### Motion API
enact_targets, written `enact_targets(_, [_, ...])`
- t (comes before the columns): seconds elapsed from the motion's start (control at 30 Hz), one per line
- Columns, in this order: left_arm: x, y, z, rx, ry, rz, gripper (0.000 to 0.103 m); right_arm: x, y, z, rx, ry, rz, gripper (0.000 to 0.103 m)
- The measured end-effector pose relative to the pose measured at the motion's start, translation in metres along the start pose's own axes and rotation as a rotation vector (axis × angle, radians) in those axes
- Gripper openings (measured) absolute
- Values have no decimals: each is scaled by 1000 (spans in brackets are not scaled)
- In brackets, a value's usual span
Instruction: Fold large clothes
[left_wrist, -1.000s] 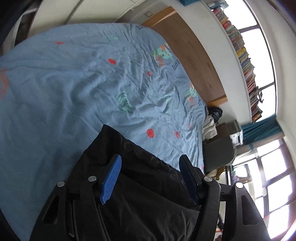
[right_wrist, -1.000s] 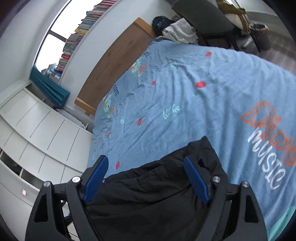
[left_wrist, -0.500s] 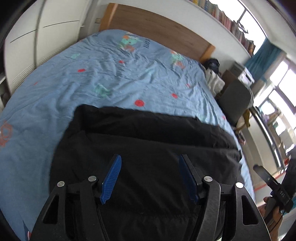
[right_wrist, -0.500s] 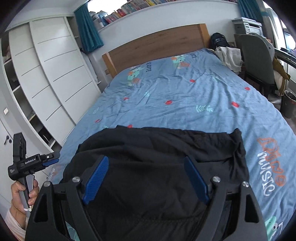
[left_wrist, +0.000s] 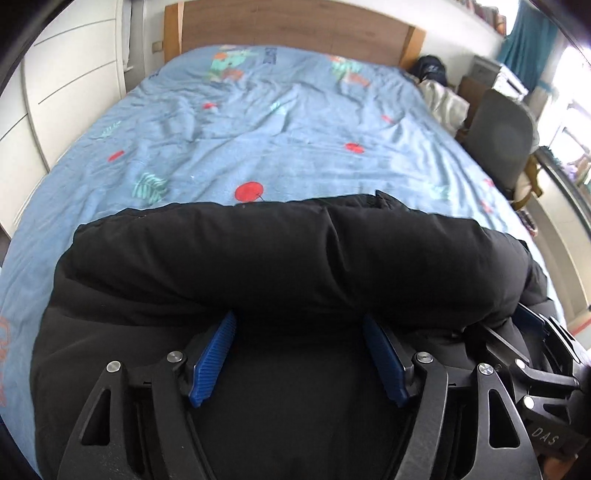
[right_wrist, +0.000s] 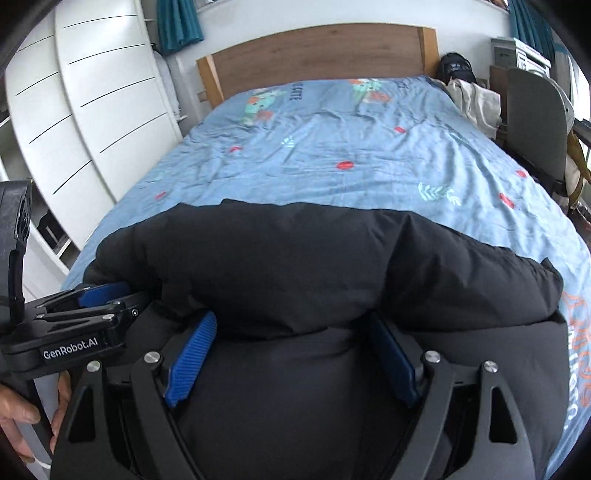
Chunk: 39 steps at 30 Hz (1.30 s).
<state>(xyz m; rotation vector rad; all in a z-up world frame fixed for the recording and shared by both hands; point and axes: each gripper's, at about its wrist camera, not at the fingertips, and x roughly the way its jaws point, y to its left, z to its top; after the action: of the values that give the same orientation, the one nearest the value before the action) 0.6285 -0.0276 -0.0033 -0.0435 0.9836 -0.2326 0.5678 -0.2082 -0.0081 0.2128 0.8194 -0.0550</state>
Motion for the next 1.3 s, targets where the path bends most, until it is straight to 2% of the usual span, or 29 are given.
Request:
enact_targets(0.2, [41,-2,33,-14,53,38,76,47,-17,33,23,42,-29,84])
enact_targets(0.37, [57,8,41,-52,85,-3,80,70,-32,39,61,74,-11,84])
enact_targets(0.43, [53,14,40,-54,88,-33,81,67,-38,37,72,69,0,84])
enact_targets(0.6, [43,49,36,-78,105,-1,81,51,-71,31,116,67,-5,84])
enact_targets(0.67, [40,72,31,-111,114,27,82,42,-102,24,182,71,-52,84])
enact_targets(0.77, [37,109,20,-178,122,67,86,34,-147,10,289,82,-67,84])
enact_targets(0.87, [35,141,11,-241,133,98,86,27,-178,-2,323,91,-133,84])
enact_targets(0.97, [35,165,2,-262,156,193,86,22,-205,-15,352,122,-215,84])
enact_targets(1.03, [32,179,-5,-289,169,221,86,17,-221,-23,388,131,-241,84])
enact_targets(1.17, [13,195,-15,-349,146,218,86,-6,-239,-35,398,122,-302,84])
enact_targets(1.3, [-24,185,-19,-300,55,233,86,-33,-227,-33,337,69,-329,84])
